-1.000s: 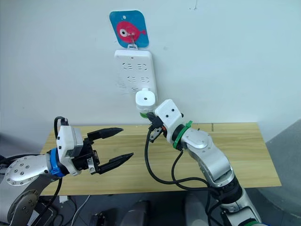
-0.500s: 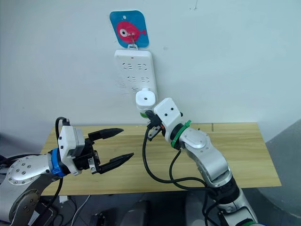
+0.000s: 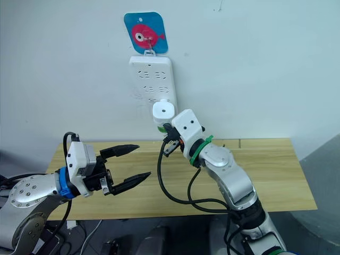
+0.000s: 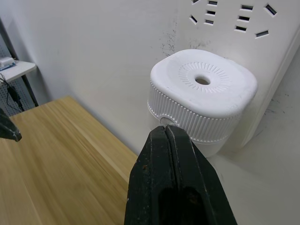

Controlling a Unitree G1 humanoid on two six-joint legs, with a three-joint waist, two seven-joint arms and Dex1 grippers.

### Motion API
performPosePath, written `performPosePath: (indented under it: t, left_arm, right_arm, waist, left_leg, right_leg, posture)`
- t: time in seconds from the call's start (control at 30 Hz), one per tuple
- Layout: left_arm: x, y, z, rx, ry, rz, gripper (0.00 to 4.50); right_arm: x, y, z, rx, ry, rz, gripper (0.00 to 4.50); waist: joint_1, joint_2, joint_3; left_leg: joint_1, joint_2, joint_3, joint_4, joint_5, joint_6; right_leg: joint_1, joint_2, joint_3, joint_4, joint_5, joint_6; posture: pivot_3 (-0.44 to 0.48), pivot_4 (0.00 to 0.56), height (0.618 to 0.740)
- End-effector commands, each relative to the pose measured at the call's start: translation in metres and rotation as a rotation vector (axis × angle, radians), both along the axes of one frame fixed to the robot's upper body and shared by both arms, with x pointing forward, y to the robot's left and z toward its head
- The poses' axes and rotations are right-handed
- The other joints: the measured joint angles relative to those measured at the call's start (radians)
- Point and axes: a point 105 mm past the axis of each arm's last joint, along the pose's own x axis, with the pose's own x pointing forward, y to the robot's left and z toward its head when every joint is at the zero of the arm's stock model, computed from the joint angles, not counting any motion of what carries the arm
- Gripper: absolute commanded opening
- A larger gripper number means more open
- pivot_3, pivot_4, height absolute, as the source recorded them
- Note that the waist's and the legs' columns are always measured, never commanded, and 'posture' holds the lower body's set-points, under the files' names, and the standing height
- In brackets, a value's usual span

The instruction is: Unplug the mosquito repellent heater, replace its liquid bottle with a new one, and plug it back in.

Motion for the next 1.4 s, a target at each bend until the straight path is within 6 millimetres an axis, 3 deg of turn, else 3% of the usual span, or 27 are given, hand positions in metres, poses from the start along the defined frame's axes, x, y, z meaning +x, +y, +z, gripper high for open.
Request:
performPosePath:
  t: [0.03, 0.13, 0.27, 0.53, 0.63, 0.73, 0.83, 0.97, 1.1, 1.23, 1.4]
  left_arm:
    - [-0.001, -0.001, 0.005, 0.013, -0.033, -0.012, 4.5]
    - [0.0, -0.002, 0.004, 0.011, -0.034, -0.013, 4.5]
    - [0.002, 0.0, 0.004, 0.009, -0.032, -0.006, 4.5]
    - [0.013, 0.009, 0.005, 0.024, -0.041, 0.007, 4.5]
    - [0.021, 0.033, -0.006, 0.109, -0.041, 0.048, 4.5]
    - [0.023, 0.056, -0.021, 0.19, -0.014, 0.048, 4.5]
    - [0.026, 0.071, -0.028, 0.219, 0.002, 0.048, 4.5]
    - [0.032, 0.085, -0.036, 0.299, -0.016, 0.038, 4.5]
    - [0.038, 0.096, -0.04, 0.357, -0.004, 0.07, 4.5]
    - [0.045, 0.098, -0.053, 0.415, -0.001, 0.16, 4.5]
    - [0.046, 0.091, -0.057, 0.399, 0.001, 0.201, 4.5]
  right_arm:
    - [0.01, -0.016, 0.025, 0.063, -0.078, -0.095, 0.01]
    - [0.007, -0.014, 0.023, 0.057, -0.062, -0.057, 0.01]
    - [-0.013, -0.007, 0.018, 0.036, -0.021, 0.098, 0.01]
    - [-0.034, -0.012, 0.021, -0.021, -0.047, 0.253, 0.01]
    - [-0.044, -0.039, 0.012, -0.135, -0.052, 0.272, 0.01]
    - [-0.046, -0.063, 0.005, -0.2, -0.028, 0.253, 0.56]
    - [-0.049, -0.088, -0.008, -0.275, 0.005, 0.238, 1.61]
    - [-0.049, -0.14, -0.032, -0.472, 0.041, 0.173, 3.05]
    - [-0.036, -0.189, -0.033, -0.595, 0.034, 0.057, 4.48]
    - [-0.033, -0.22, -0.04, -0.676, 0.05, 0.056, 4.48]
    - [-0.031, -0.237, -0.046, -0.695, 0.07, 0.072, 4.48]
  waist:
    - [0.0, 0.0, 0.0]
    - [0.0, 0.0, 0.0]
    - [0.003, 0.0, 0.0]
    - [0.003, 0.0, 0.0]
    - [0.005, 0.0, -0.001]
    - [0.006, -0.001, -0.001]
    - [0.006, -0.001, -0.002]
    - [0.008, -0.002, -0.012]
    - [0.006, -0.005, -0.023]
    - [0.001, -0.005, -0.039]
    - [-0.001, -0.005, -0.045]
  left_leg:
    - [0.0, 0.0, 0.0, 0.0, 0.0, 0.0]
    - [0.0, 0.0, 0.0, 0.0, 0.001, -0.002]
    - [0.0, 0.0, 0.0, 0.0, 0.001, -0.002]
    - [0.0, 0.0, 0.0, -0.002, 0.001, -0.002]
    - [0.0, 0.0, 0.0, -0.002, 0.001, -0.002]
    - [-0.001, 0.0, 0.0, -0.002, 0.001, -0.001]
    - [-0.001, 0.0, 0.0, -0.002, 0.001, -0.001]
    - [-0.002, 0.0, 0.0, -0.002, 0.001, -0.001]
    - [-0.002, 0.0, 0.003, -0.002, 0.001, -0.001]
    - [-0.001, 0.0, 0.004, -0.002, 0.001, -0.001]
    - [-0.001, 0.0, 0.005, -0.002, 0.0, -0.001]
  right_leg:
    - [0.0, 0.0, 0.0, 0.0, 0.0, 0.0]
    - [0.0, 0.0, 0.0, 0.001, 0.0, -0.001]
    - [0.0, 0.0, 0.0, 0.001, 0.001, -0.001]
    - [0.0, 0.0, -0.001, -0.001, 0.0, -0.001]
    - [0.0, 0.0, -0.001, -0.002, 0.0, -0.001]
    - [0.0, 0.0, -0.001, -0.004, 0.0, -0.001]
    - [0.0, 0.0, -0.001, -0.004, 0.0, -0.001]
    - [0.001, 0.0, -0.002, -0.008, 0.001, -0.001]
    - [0.002, 0.0, -0.001, -0.008, 0.001, 0.0]
    - [0.002, 0.0, -0.001, -0.008, 0.001, 0.0]
    - [0.002, 0.0, 0.0, -0.009, 0.001, 0.0]
  posture:
    - [-0.005, 0.18, 0.74]
    - [-0.008, 0.178, 0.74]
    - [-0.011, 0.178, 0.74]
    - [-0.014, 0.173, 0.74]
    - [-0.014, 0.169, 0.74]
    - [-0.024, 0.162, 0.74]
    - [-0.039, 0.153, 0.74]
    - [-0.044, 0.129, 0.74]
    - [-0.039, 0.112, 0.74]
    - [-0.037, 0.101, 0.74]
    - [-0.028, 0.099, 0.74]
